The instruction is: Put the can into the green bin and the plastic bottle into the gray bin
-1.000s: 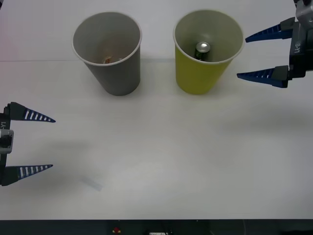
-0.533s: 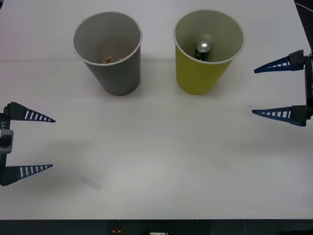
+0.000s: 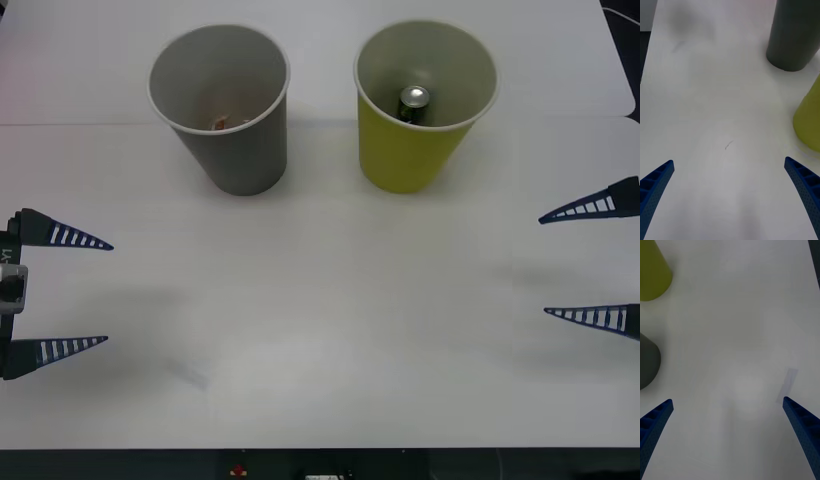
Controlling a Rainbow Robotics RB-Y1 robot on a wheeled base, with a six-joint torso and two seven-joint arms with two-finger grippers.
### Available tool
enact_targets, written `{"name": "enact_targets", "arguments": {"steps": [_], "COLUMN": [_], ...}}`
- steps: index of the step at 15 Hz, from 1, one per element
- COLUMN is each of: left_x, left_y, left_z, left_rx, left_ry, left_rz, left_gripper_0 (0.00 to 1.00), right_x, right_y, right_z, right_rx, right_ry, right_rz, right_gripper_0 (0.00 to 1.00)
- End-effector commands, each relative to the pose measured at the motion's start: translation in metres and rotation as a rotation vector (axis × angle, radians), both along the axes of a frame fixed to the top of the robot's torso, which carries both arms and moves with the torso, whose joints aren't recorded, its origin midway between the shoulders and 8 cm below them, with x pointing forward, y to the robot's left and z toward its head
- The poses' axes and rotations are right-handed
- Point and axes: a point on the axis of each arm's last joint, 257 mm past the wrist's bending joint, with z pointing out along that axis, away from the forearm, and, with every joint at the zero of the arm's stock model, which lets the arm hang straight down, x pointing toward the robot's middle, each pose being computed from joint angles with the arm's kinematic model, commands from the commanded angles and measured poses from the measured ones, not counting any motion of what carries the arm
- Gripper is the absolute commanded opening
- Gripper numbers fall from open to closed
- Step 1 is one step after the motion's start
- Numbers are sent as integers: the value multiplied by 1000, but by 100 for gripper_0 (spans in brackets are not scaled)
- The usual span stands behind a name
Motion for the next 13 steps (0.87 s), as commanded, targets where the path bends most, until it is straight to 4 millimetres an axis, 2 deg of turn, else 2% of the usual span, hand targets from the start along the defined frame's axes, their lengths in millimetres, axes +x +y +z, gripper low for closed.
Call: {"name": "enact_targets", "arguments": {"steps": [1,8,13], "left_x": [0,0,0], "left_y": [0,0,0], "left_z": [0,0,0], "left_rx": [0,0,0], "left_ry": [0,0,0], "left_rz": [0,0,0], "left_gripper_0": [100,100,100], "right_x": [-9,-9,-10], "right_y": [4,19,19], "right_z": [-15,-29,-27], "right_rx": [-75,-141,-129], "right_ry": [-18,-57,-47], "right_rz": [-2,12,9], "right_gripper_0": [100,100,100]}}
